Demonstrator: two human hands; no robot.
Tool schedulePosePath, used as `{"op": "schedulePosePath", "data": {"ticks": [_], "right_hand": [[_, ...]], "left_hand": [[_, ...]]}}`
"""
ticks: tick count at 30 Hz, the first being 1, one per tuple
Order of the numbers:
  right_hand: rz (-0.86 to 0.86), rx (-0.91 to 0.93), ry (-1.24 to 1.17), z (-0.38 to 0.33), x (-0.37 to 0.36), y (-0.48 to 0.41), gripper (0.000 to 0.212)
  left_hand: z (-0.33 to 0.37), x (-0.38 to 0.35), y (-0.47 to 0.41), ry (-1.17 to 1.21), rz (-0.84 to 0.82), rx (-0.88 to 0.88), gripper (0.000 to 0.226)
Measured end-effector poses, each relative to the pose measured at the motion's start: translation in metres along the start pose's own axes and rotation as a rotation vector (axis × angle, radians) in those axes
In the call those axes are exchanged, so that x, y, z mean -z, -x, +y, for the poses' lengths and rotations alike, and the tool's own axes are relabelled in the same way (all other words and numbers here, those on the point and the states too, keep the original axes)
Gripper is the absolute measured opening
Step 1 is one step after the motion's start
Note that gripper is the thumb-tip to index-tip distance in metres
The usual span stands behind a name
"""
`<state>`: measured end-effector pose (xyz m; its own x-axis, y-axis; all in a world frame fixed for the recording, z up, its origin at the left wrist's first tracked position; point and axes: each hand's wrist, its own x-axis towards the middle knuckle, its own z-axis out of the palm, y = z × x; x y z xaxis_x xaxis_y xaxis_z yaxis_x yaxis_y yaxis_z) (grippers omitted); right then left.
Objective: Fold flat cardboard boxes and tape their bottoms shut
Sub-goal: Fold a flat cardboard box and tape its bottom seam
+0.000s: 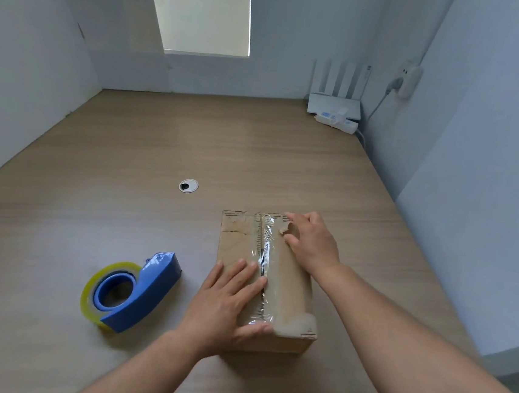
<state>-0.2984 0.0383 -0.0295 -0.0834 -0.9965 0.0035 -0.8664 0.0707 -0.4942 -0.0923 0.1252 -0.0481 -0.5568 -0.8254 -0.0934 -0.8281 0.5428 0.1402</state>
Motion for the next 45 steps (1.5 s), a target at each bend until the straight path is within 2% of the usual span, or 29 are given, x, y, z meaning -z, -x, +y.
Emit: {"op": "schedulePosePath", "data": {"ticks": [6, 8, 10, 12, 17, 22, 26, 31, 34, 36, 38, 40, 41, 43, 45], "right_hand": [[0.038, 0.003, -0.015, -0.001, -0.014, -0.011, 0.018], [0.085, -0.072, -0.033, -0.002, -0.019, -0.012, 0.026], [0.112, -0.222, -0.088, -0.005, -0.022, -0.012, 0.046], [0.078, -0.384, -0.162, -0.004, -0.025, -0.012, 0.065], [-0.026, -0.495, -0.224, -0.004, -0.026, -0.016, 0.074], [-0.071, -0.372, -0.119, -0.009, -0.025, 0.004, 0.076], [-0.131, -0.212, 0.011, -0.01, -0.025, 0.05, 0.085], [-0.214, -0.168, 0.03, -0.007, -0.027, 0.112, 0.099], [-0.214, -0.153, -0.006, -0.002, -0.028, 0.129, 0.106], [-0.19, -0.141, -0.02, 0.0, -0.029, 0.131, 0.106], [-0.164, -0.145, -0.036, 0.003, -0.028, 0.126, 0.106], [-0.163, -0.144, -0.046, 0.006, -0.027, 0.12, 0.105], [-0.167, -0.142, -0.051, 0.007, -0.027, 0.117, 0.104], [-0.169, -0.142, -0.064, 0.007, -0.026, 0.109, 0.102], [-0.181, -0.141, -0.07, 0.005, -0.024, 0.101, 0.101]], "left_hand": [[0.002, 0.0, 0.007, 0.082, 0.037, 0.0, 0.09], [0.004, 0.0, 0.012, 0.113, 0.074, -0.004, 0.086], [0.005, 0.001, 0.016, 0.121, 0.126, -0.027, 0.081], [0.007, 0.002, 0.016, 0.112, 0.105, -0.02, 0.082], [0.01, 0.0, 0.013, 0.028, 0.024, 0.053, 0.093], [0.012, 0.0, 0.014, 0.011, -0.013, 0.078, 0.091], [0.013, -0.003, 0.016, -0.005, -0.04, 0.114, 0.108], [0.018, -0.008, 0.022, 0.138, -0.021, 0.422, 0.137], [0.02, -0.009, 0.029, 0.261, -0.004, 0.451, 0.139], [0.012, -0.006, 0.034, 0.399, 0.016, 0.408, 0.13], [-0.007, -0.002, 0.038, 0.476, 0.126, 0.416, 0.111], [-0.036, -0.002, 0.042, 0.394, 0.274, 0.537, 0.091], [-0.053, -0.004, 0.046, 0.32, 0.297, 0.621, 0.084], [-0.081, -0.008, 0.051, 0.222, 0.224, 0.747, 0.073], [-0.098, -0.016, 0.053, 0.186, 0.088, 0.785, 0.061]]}}
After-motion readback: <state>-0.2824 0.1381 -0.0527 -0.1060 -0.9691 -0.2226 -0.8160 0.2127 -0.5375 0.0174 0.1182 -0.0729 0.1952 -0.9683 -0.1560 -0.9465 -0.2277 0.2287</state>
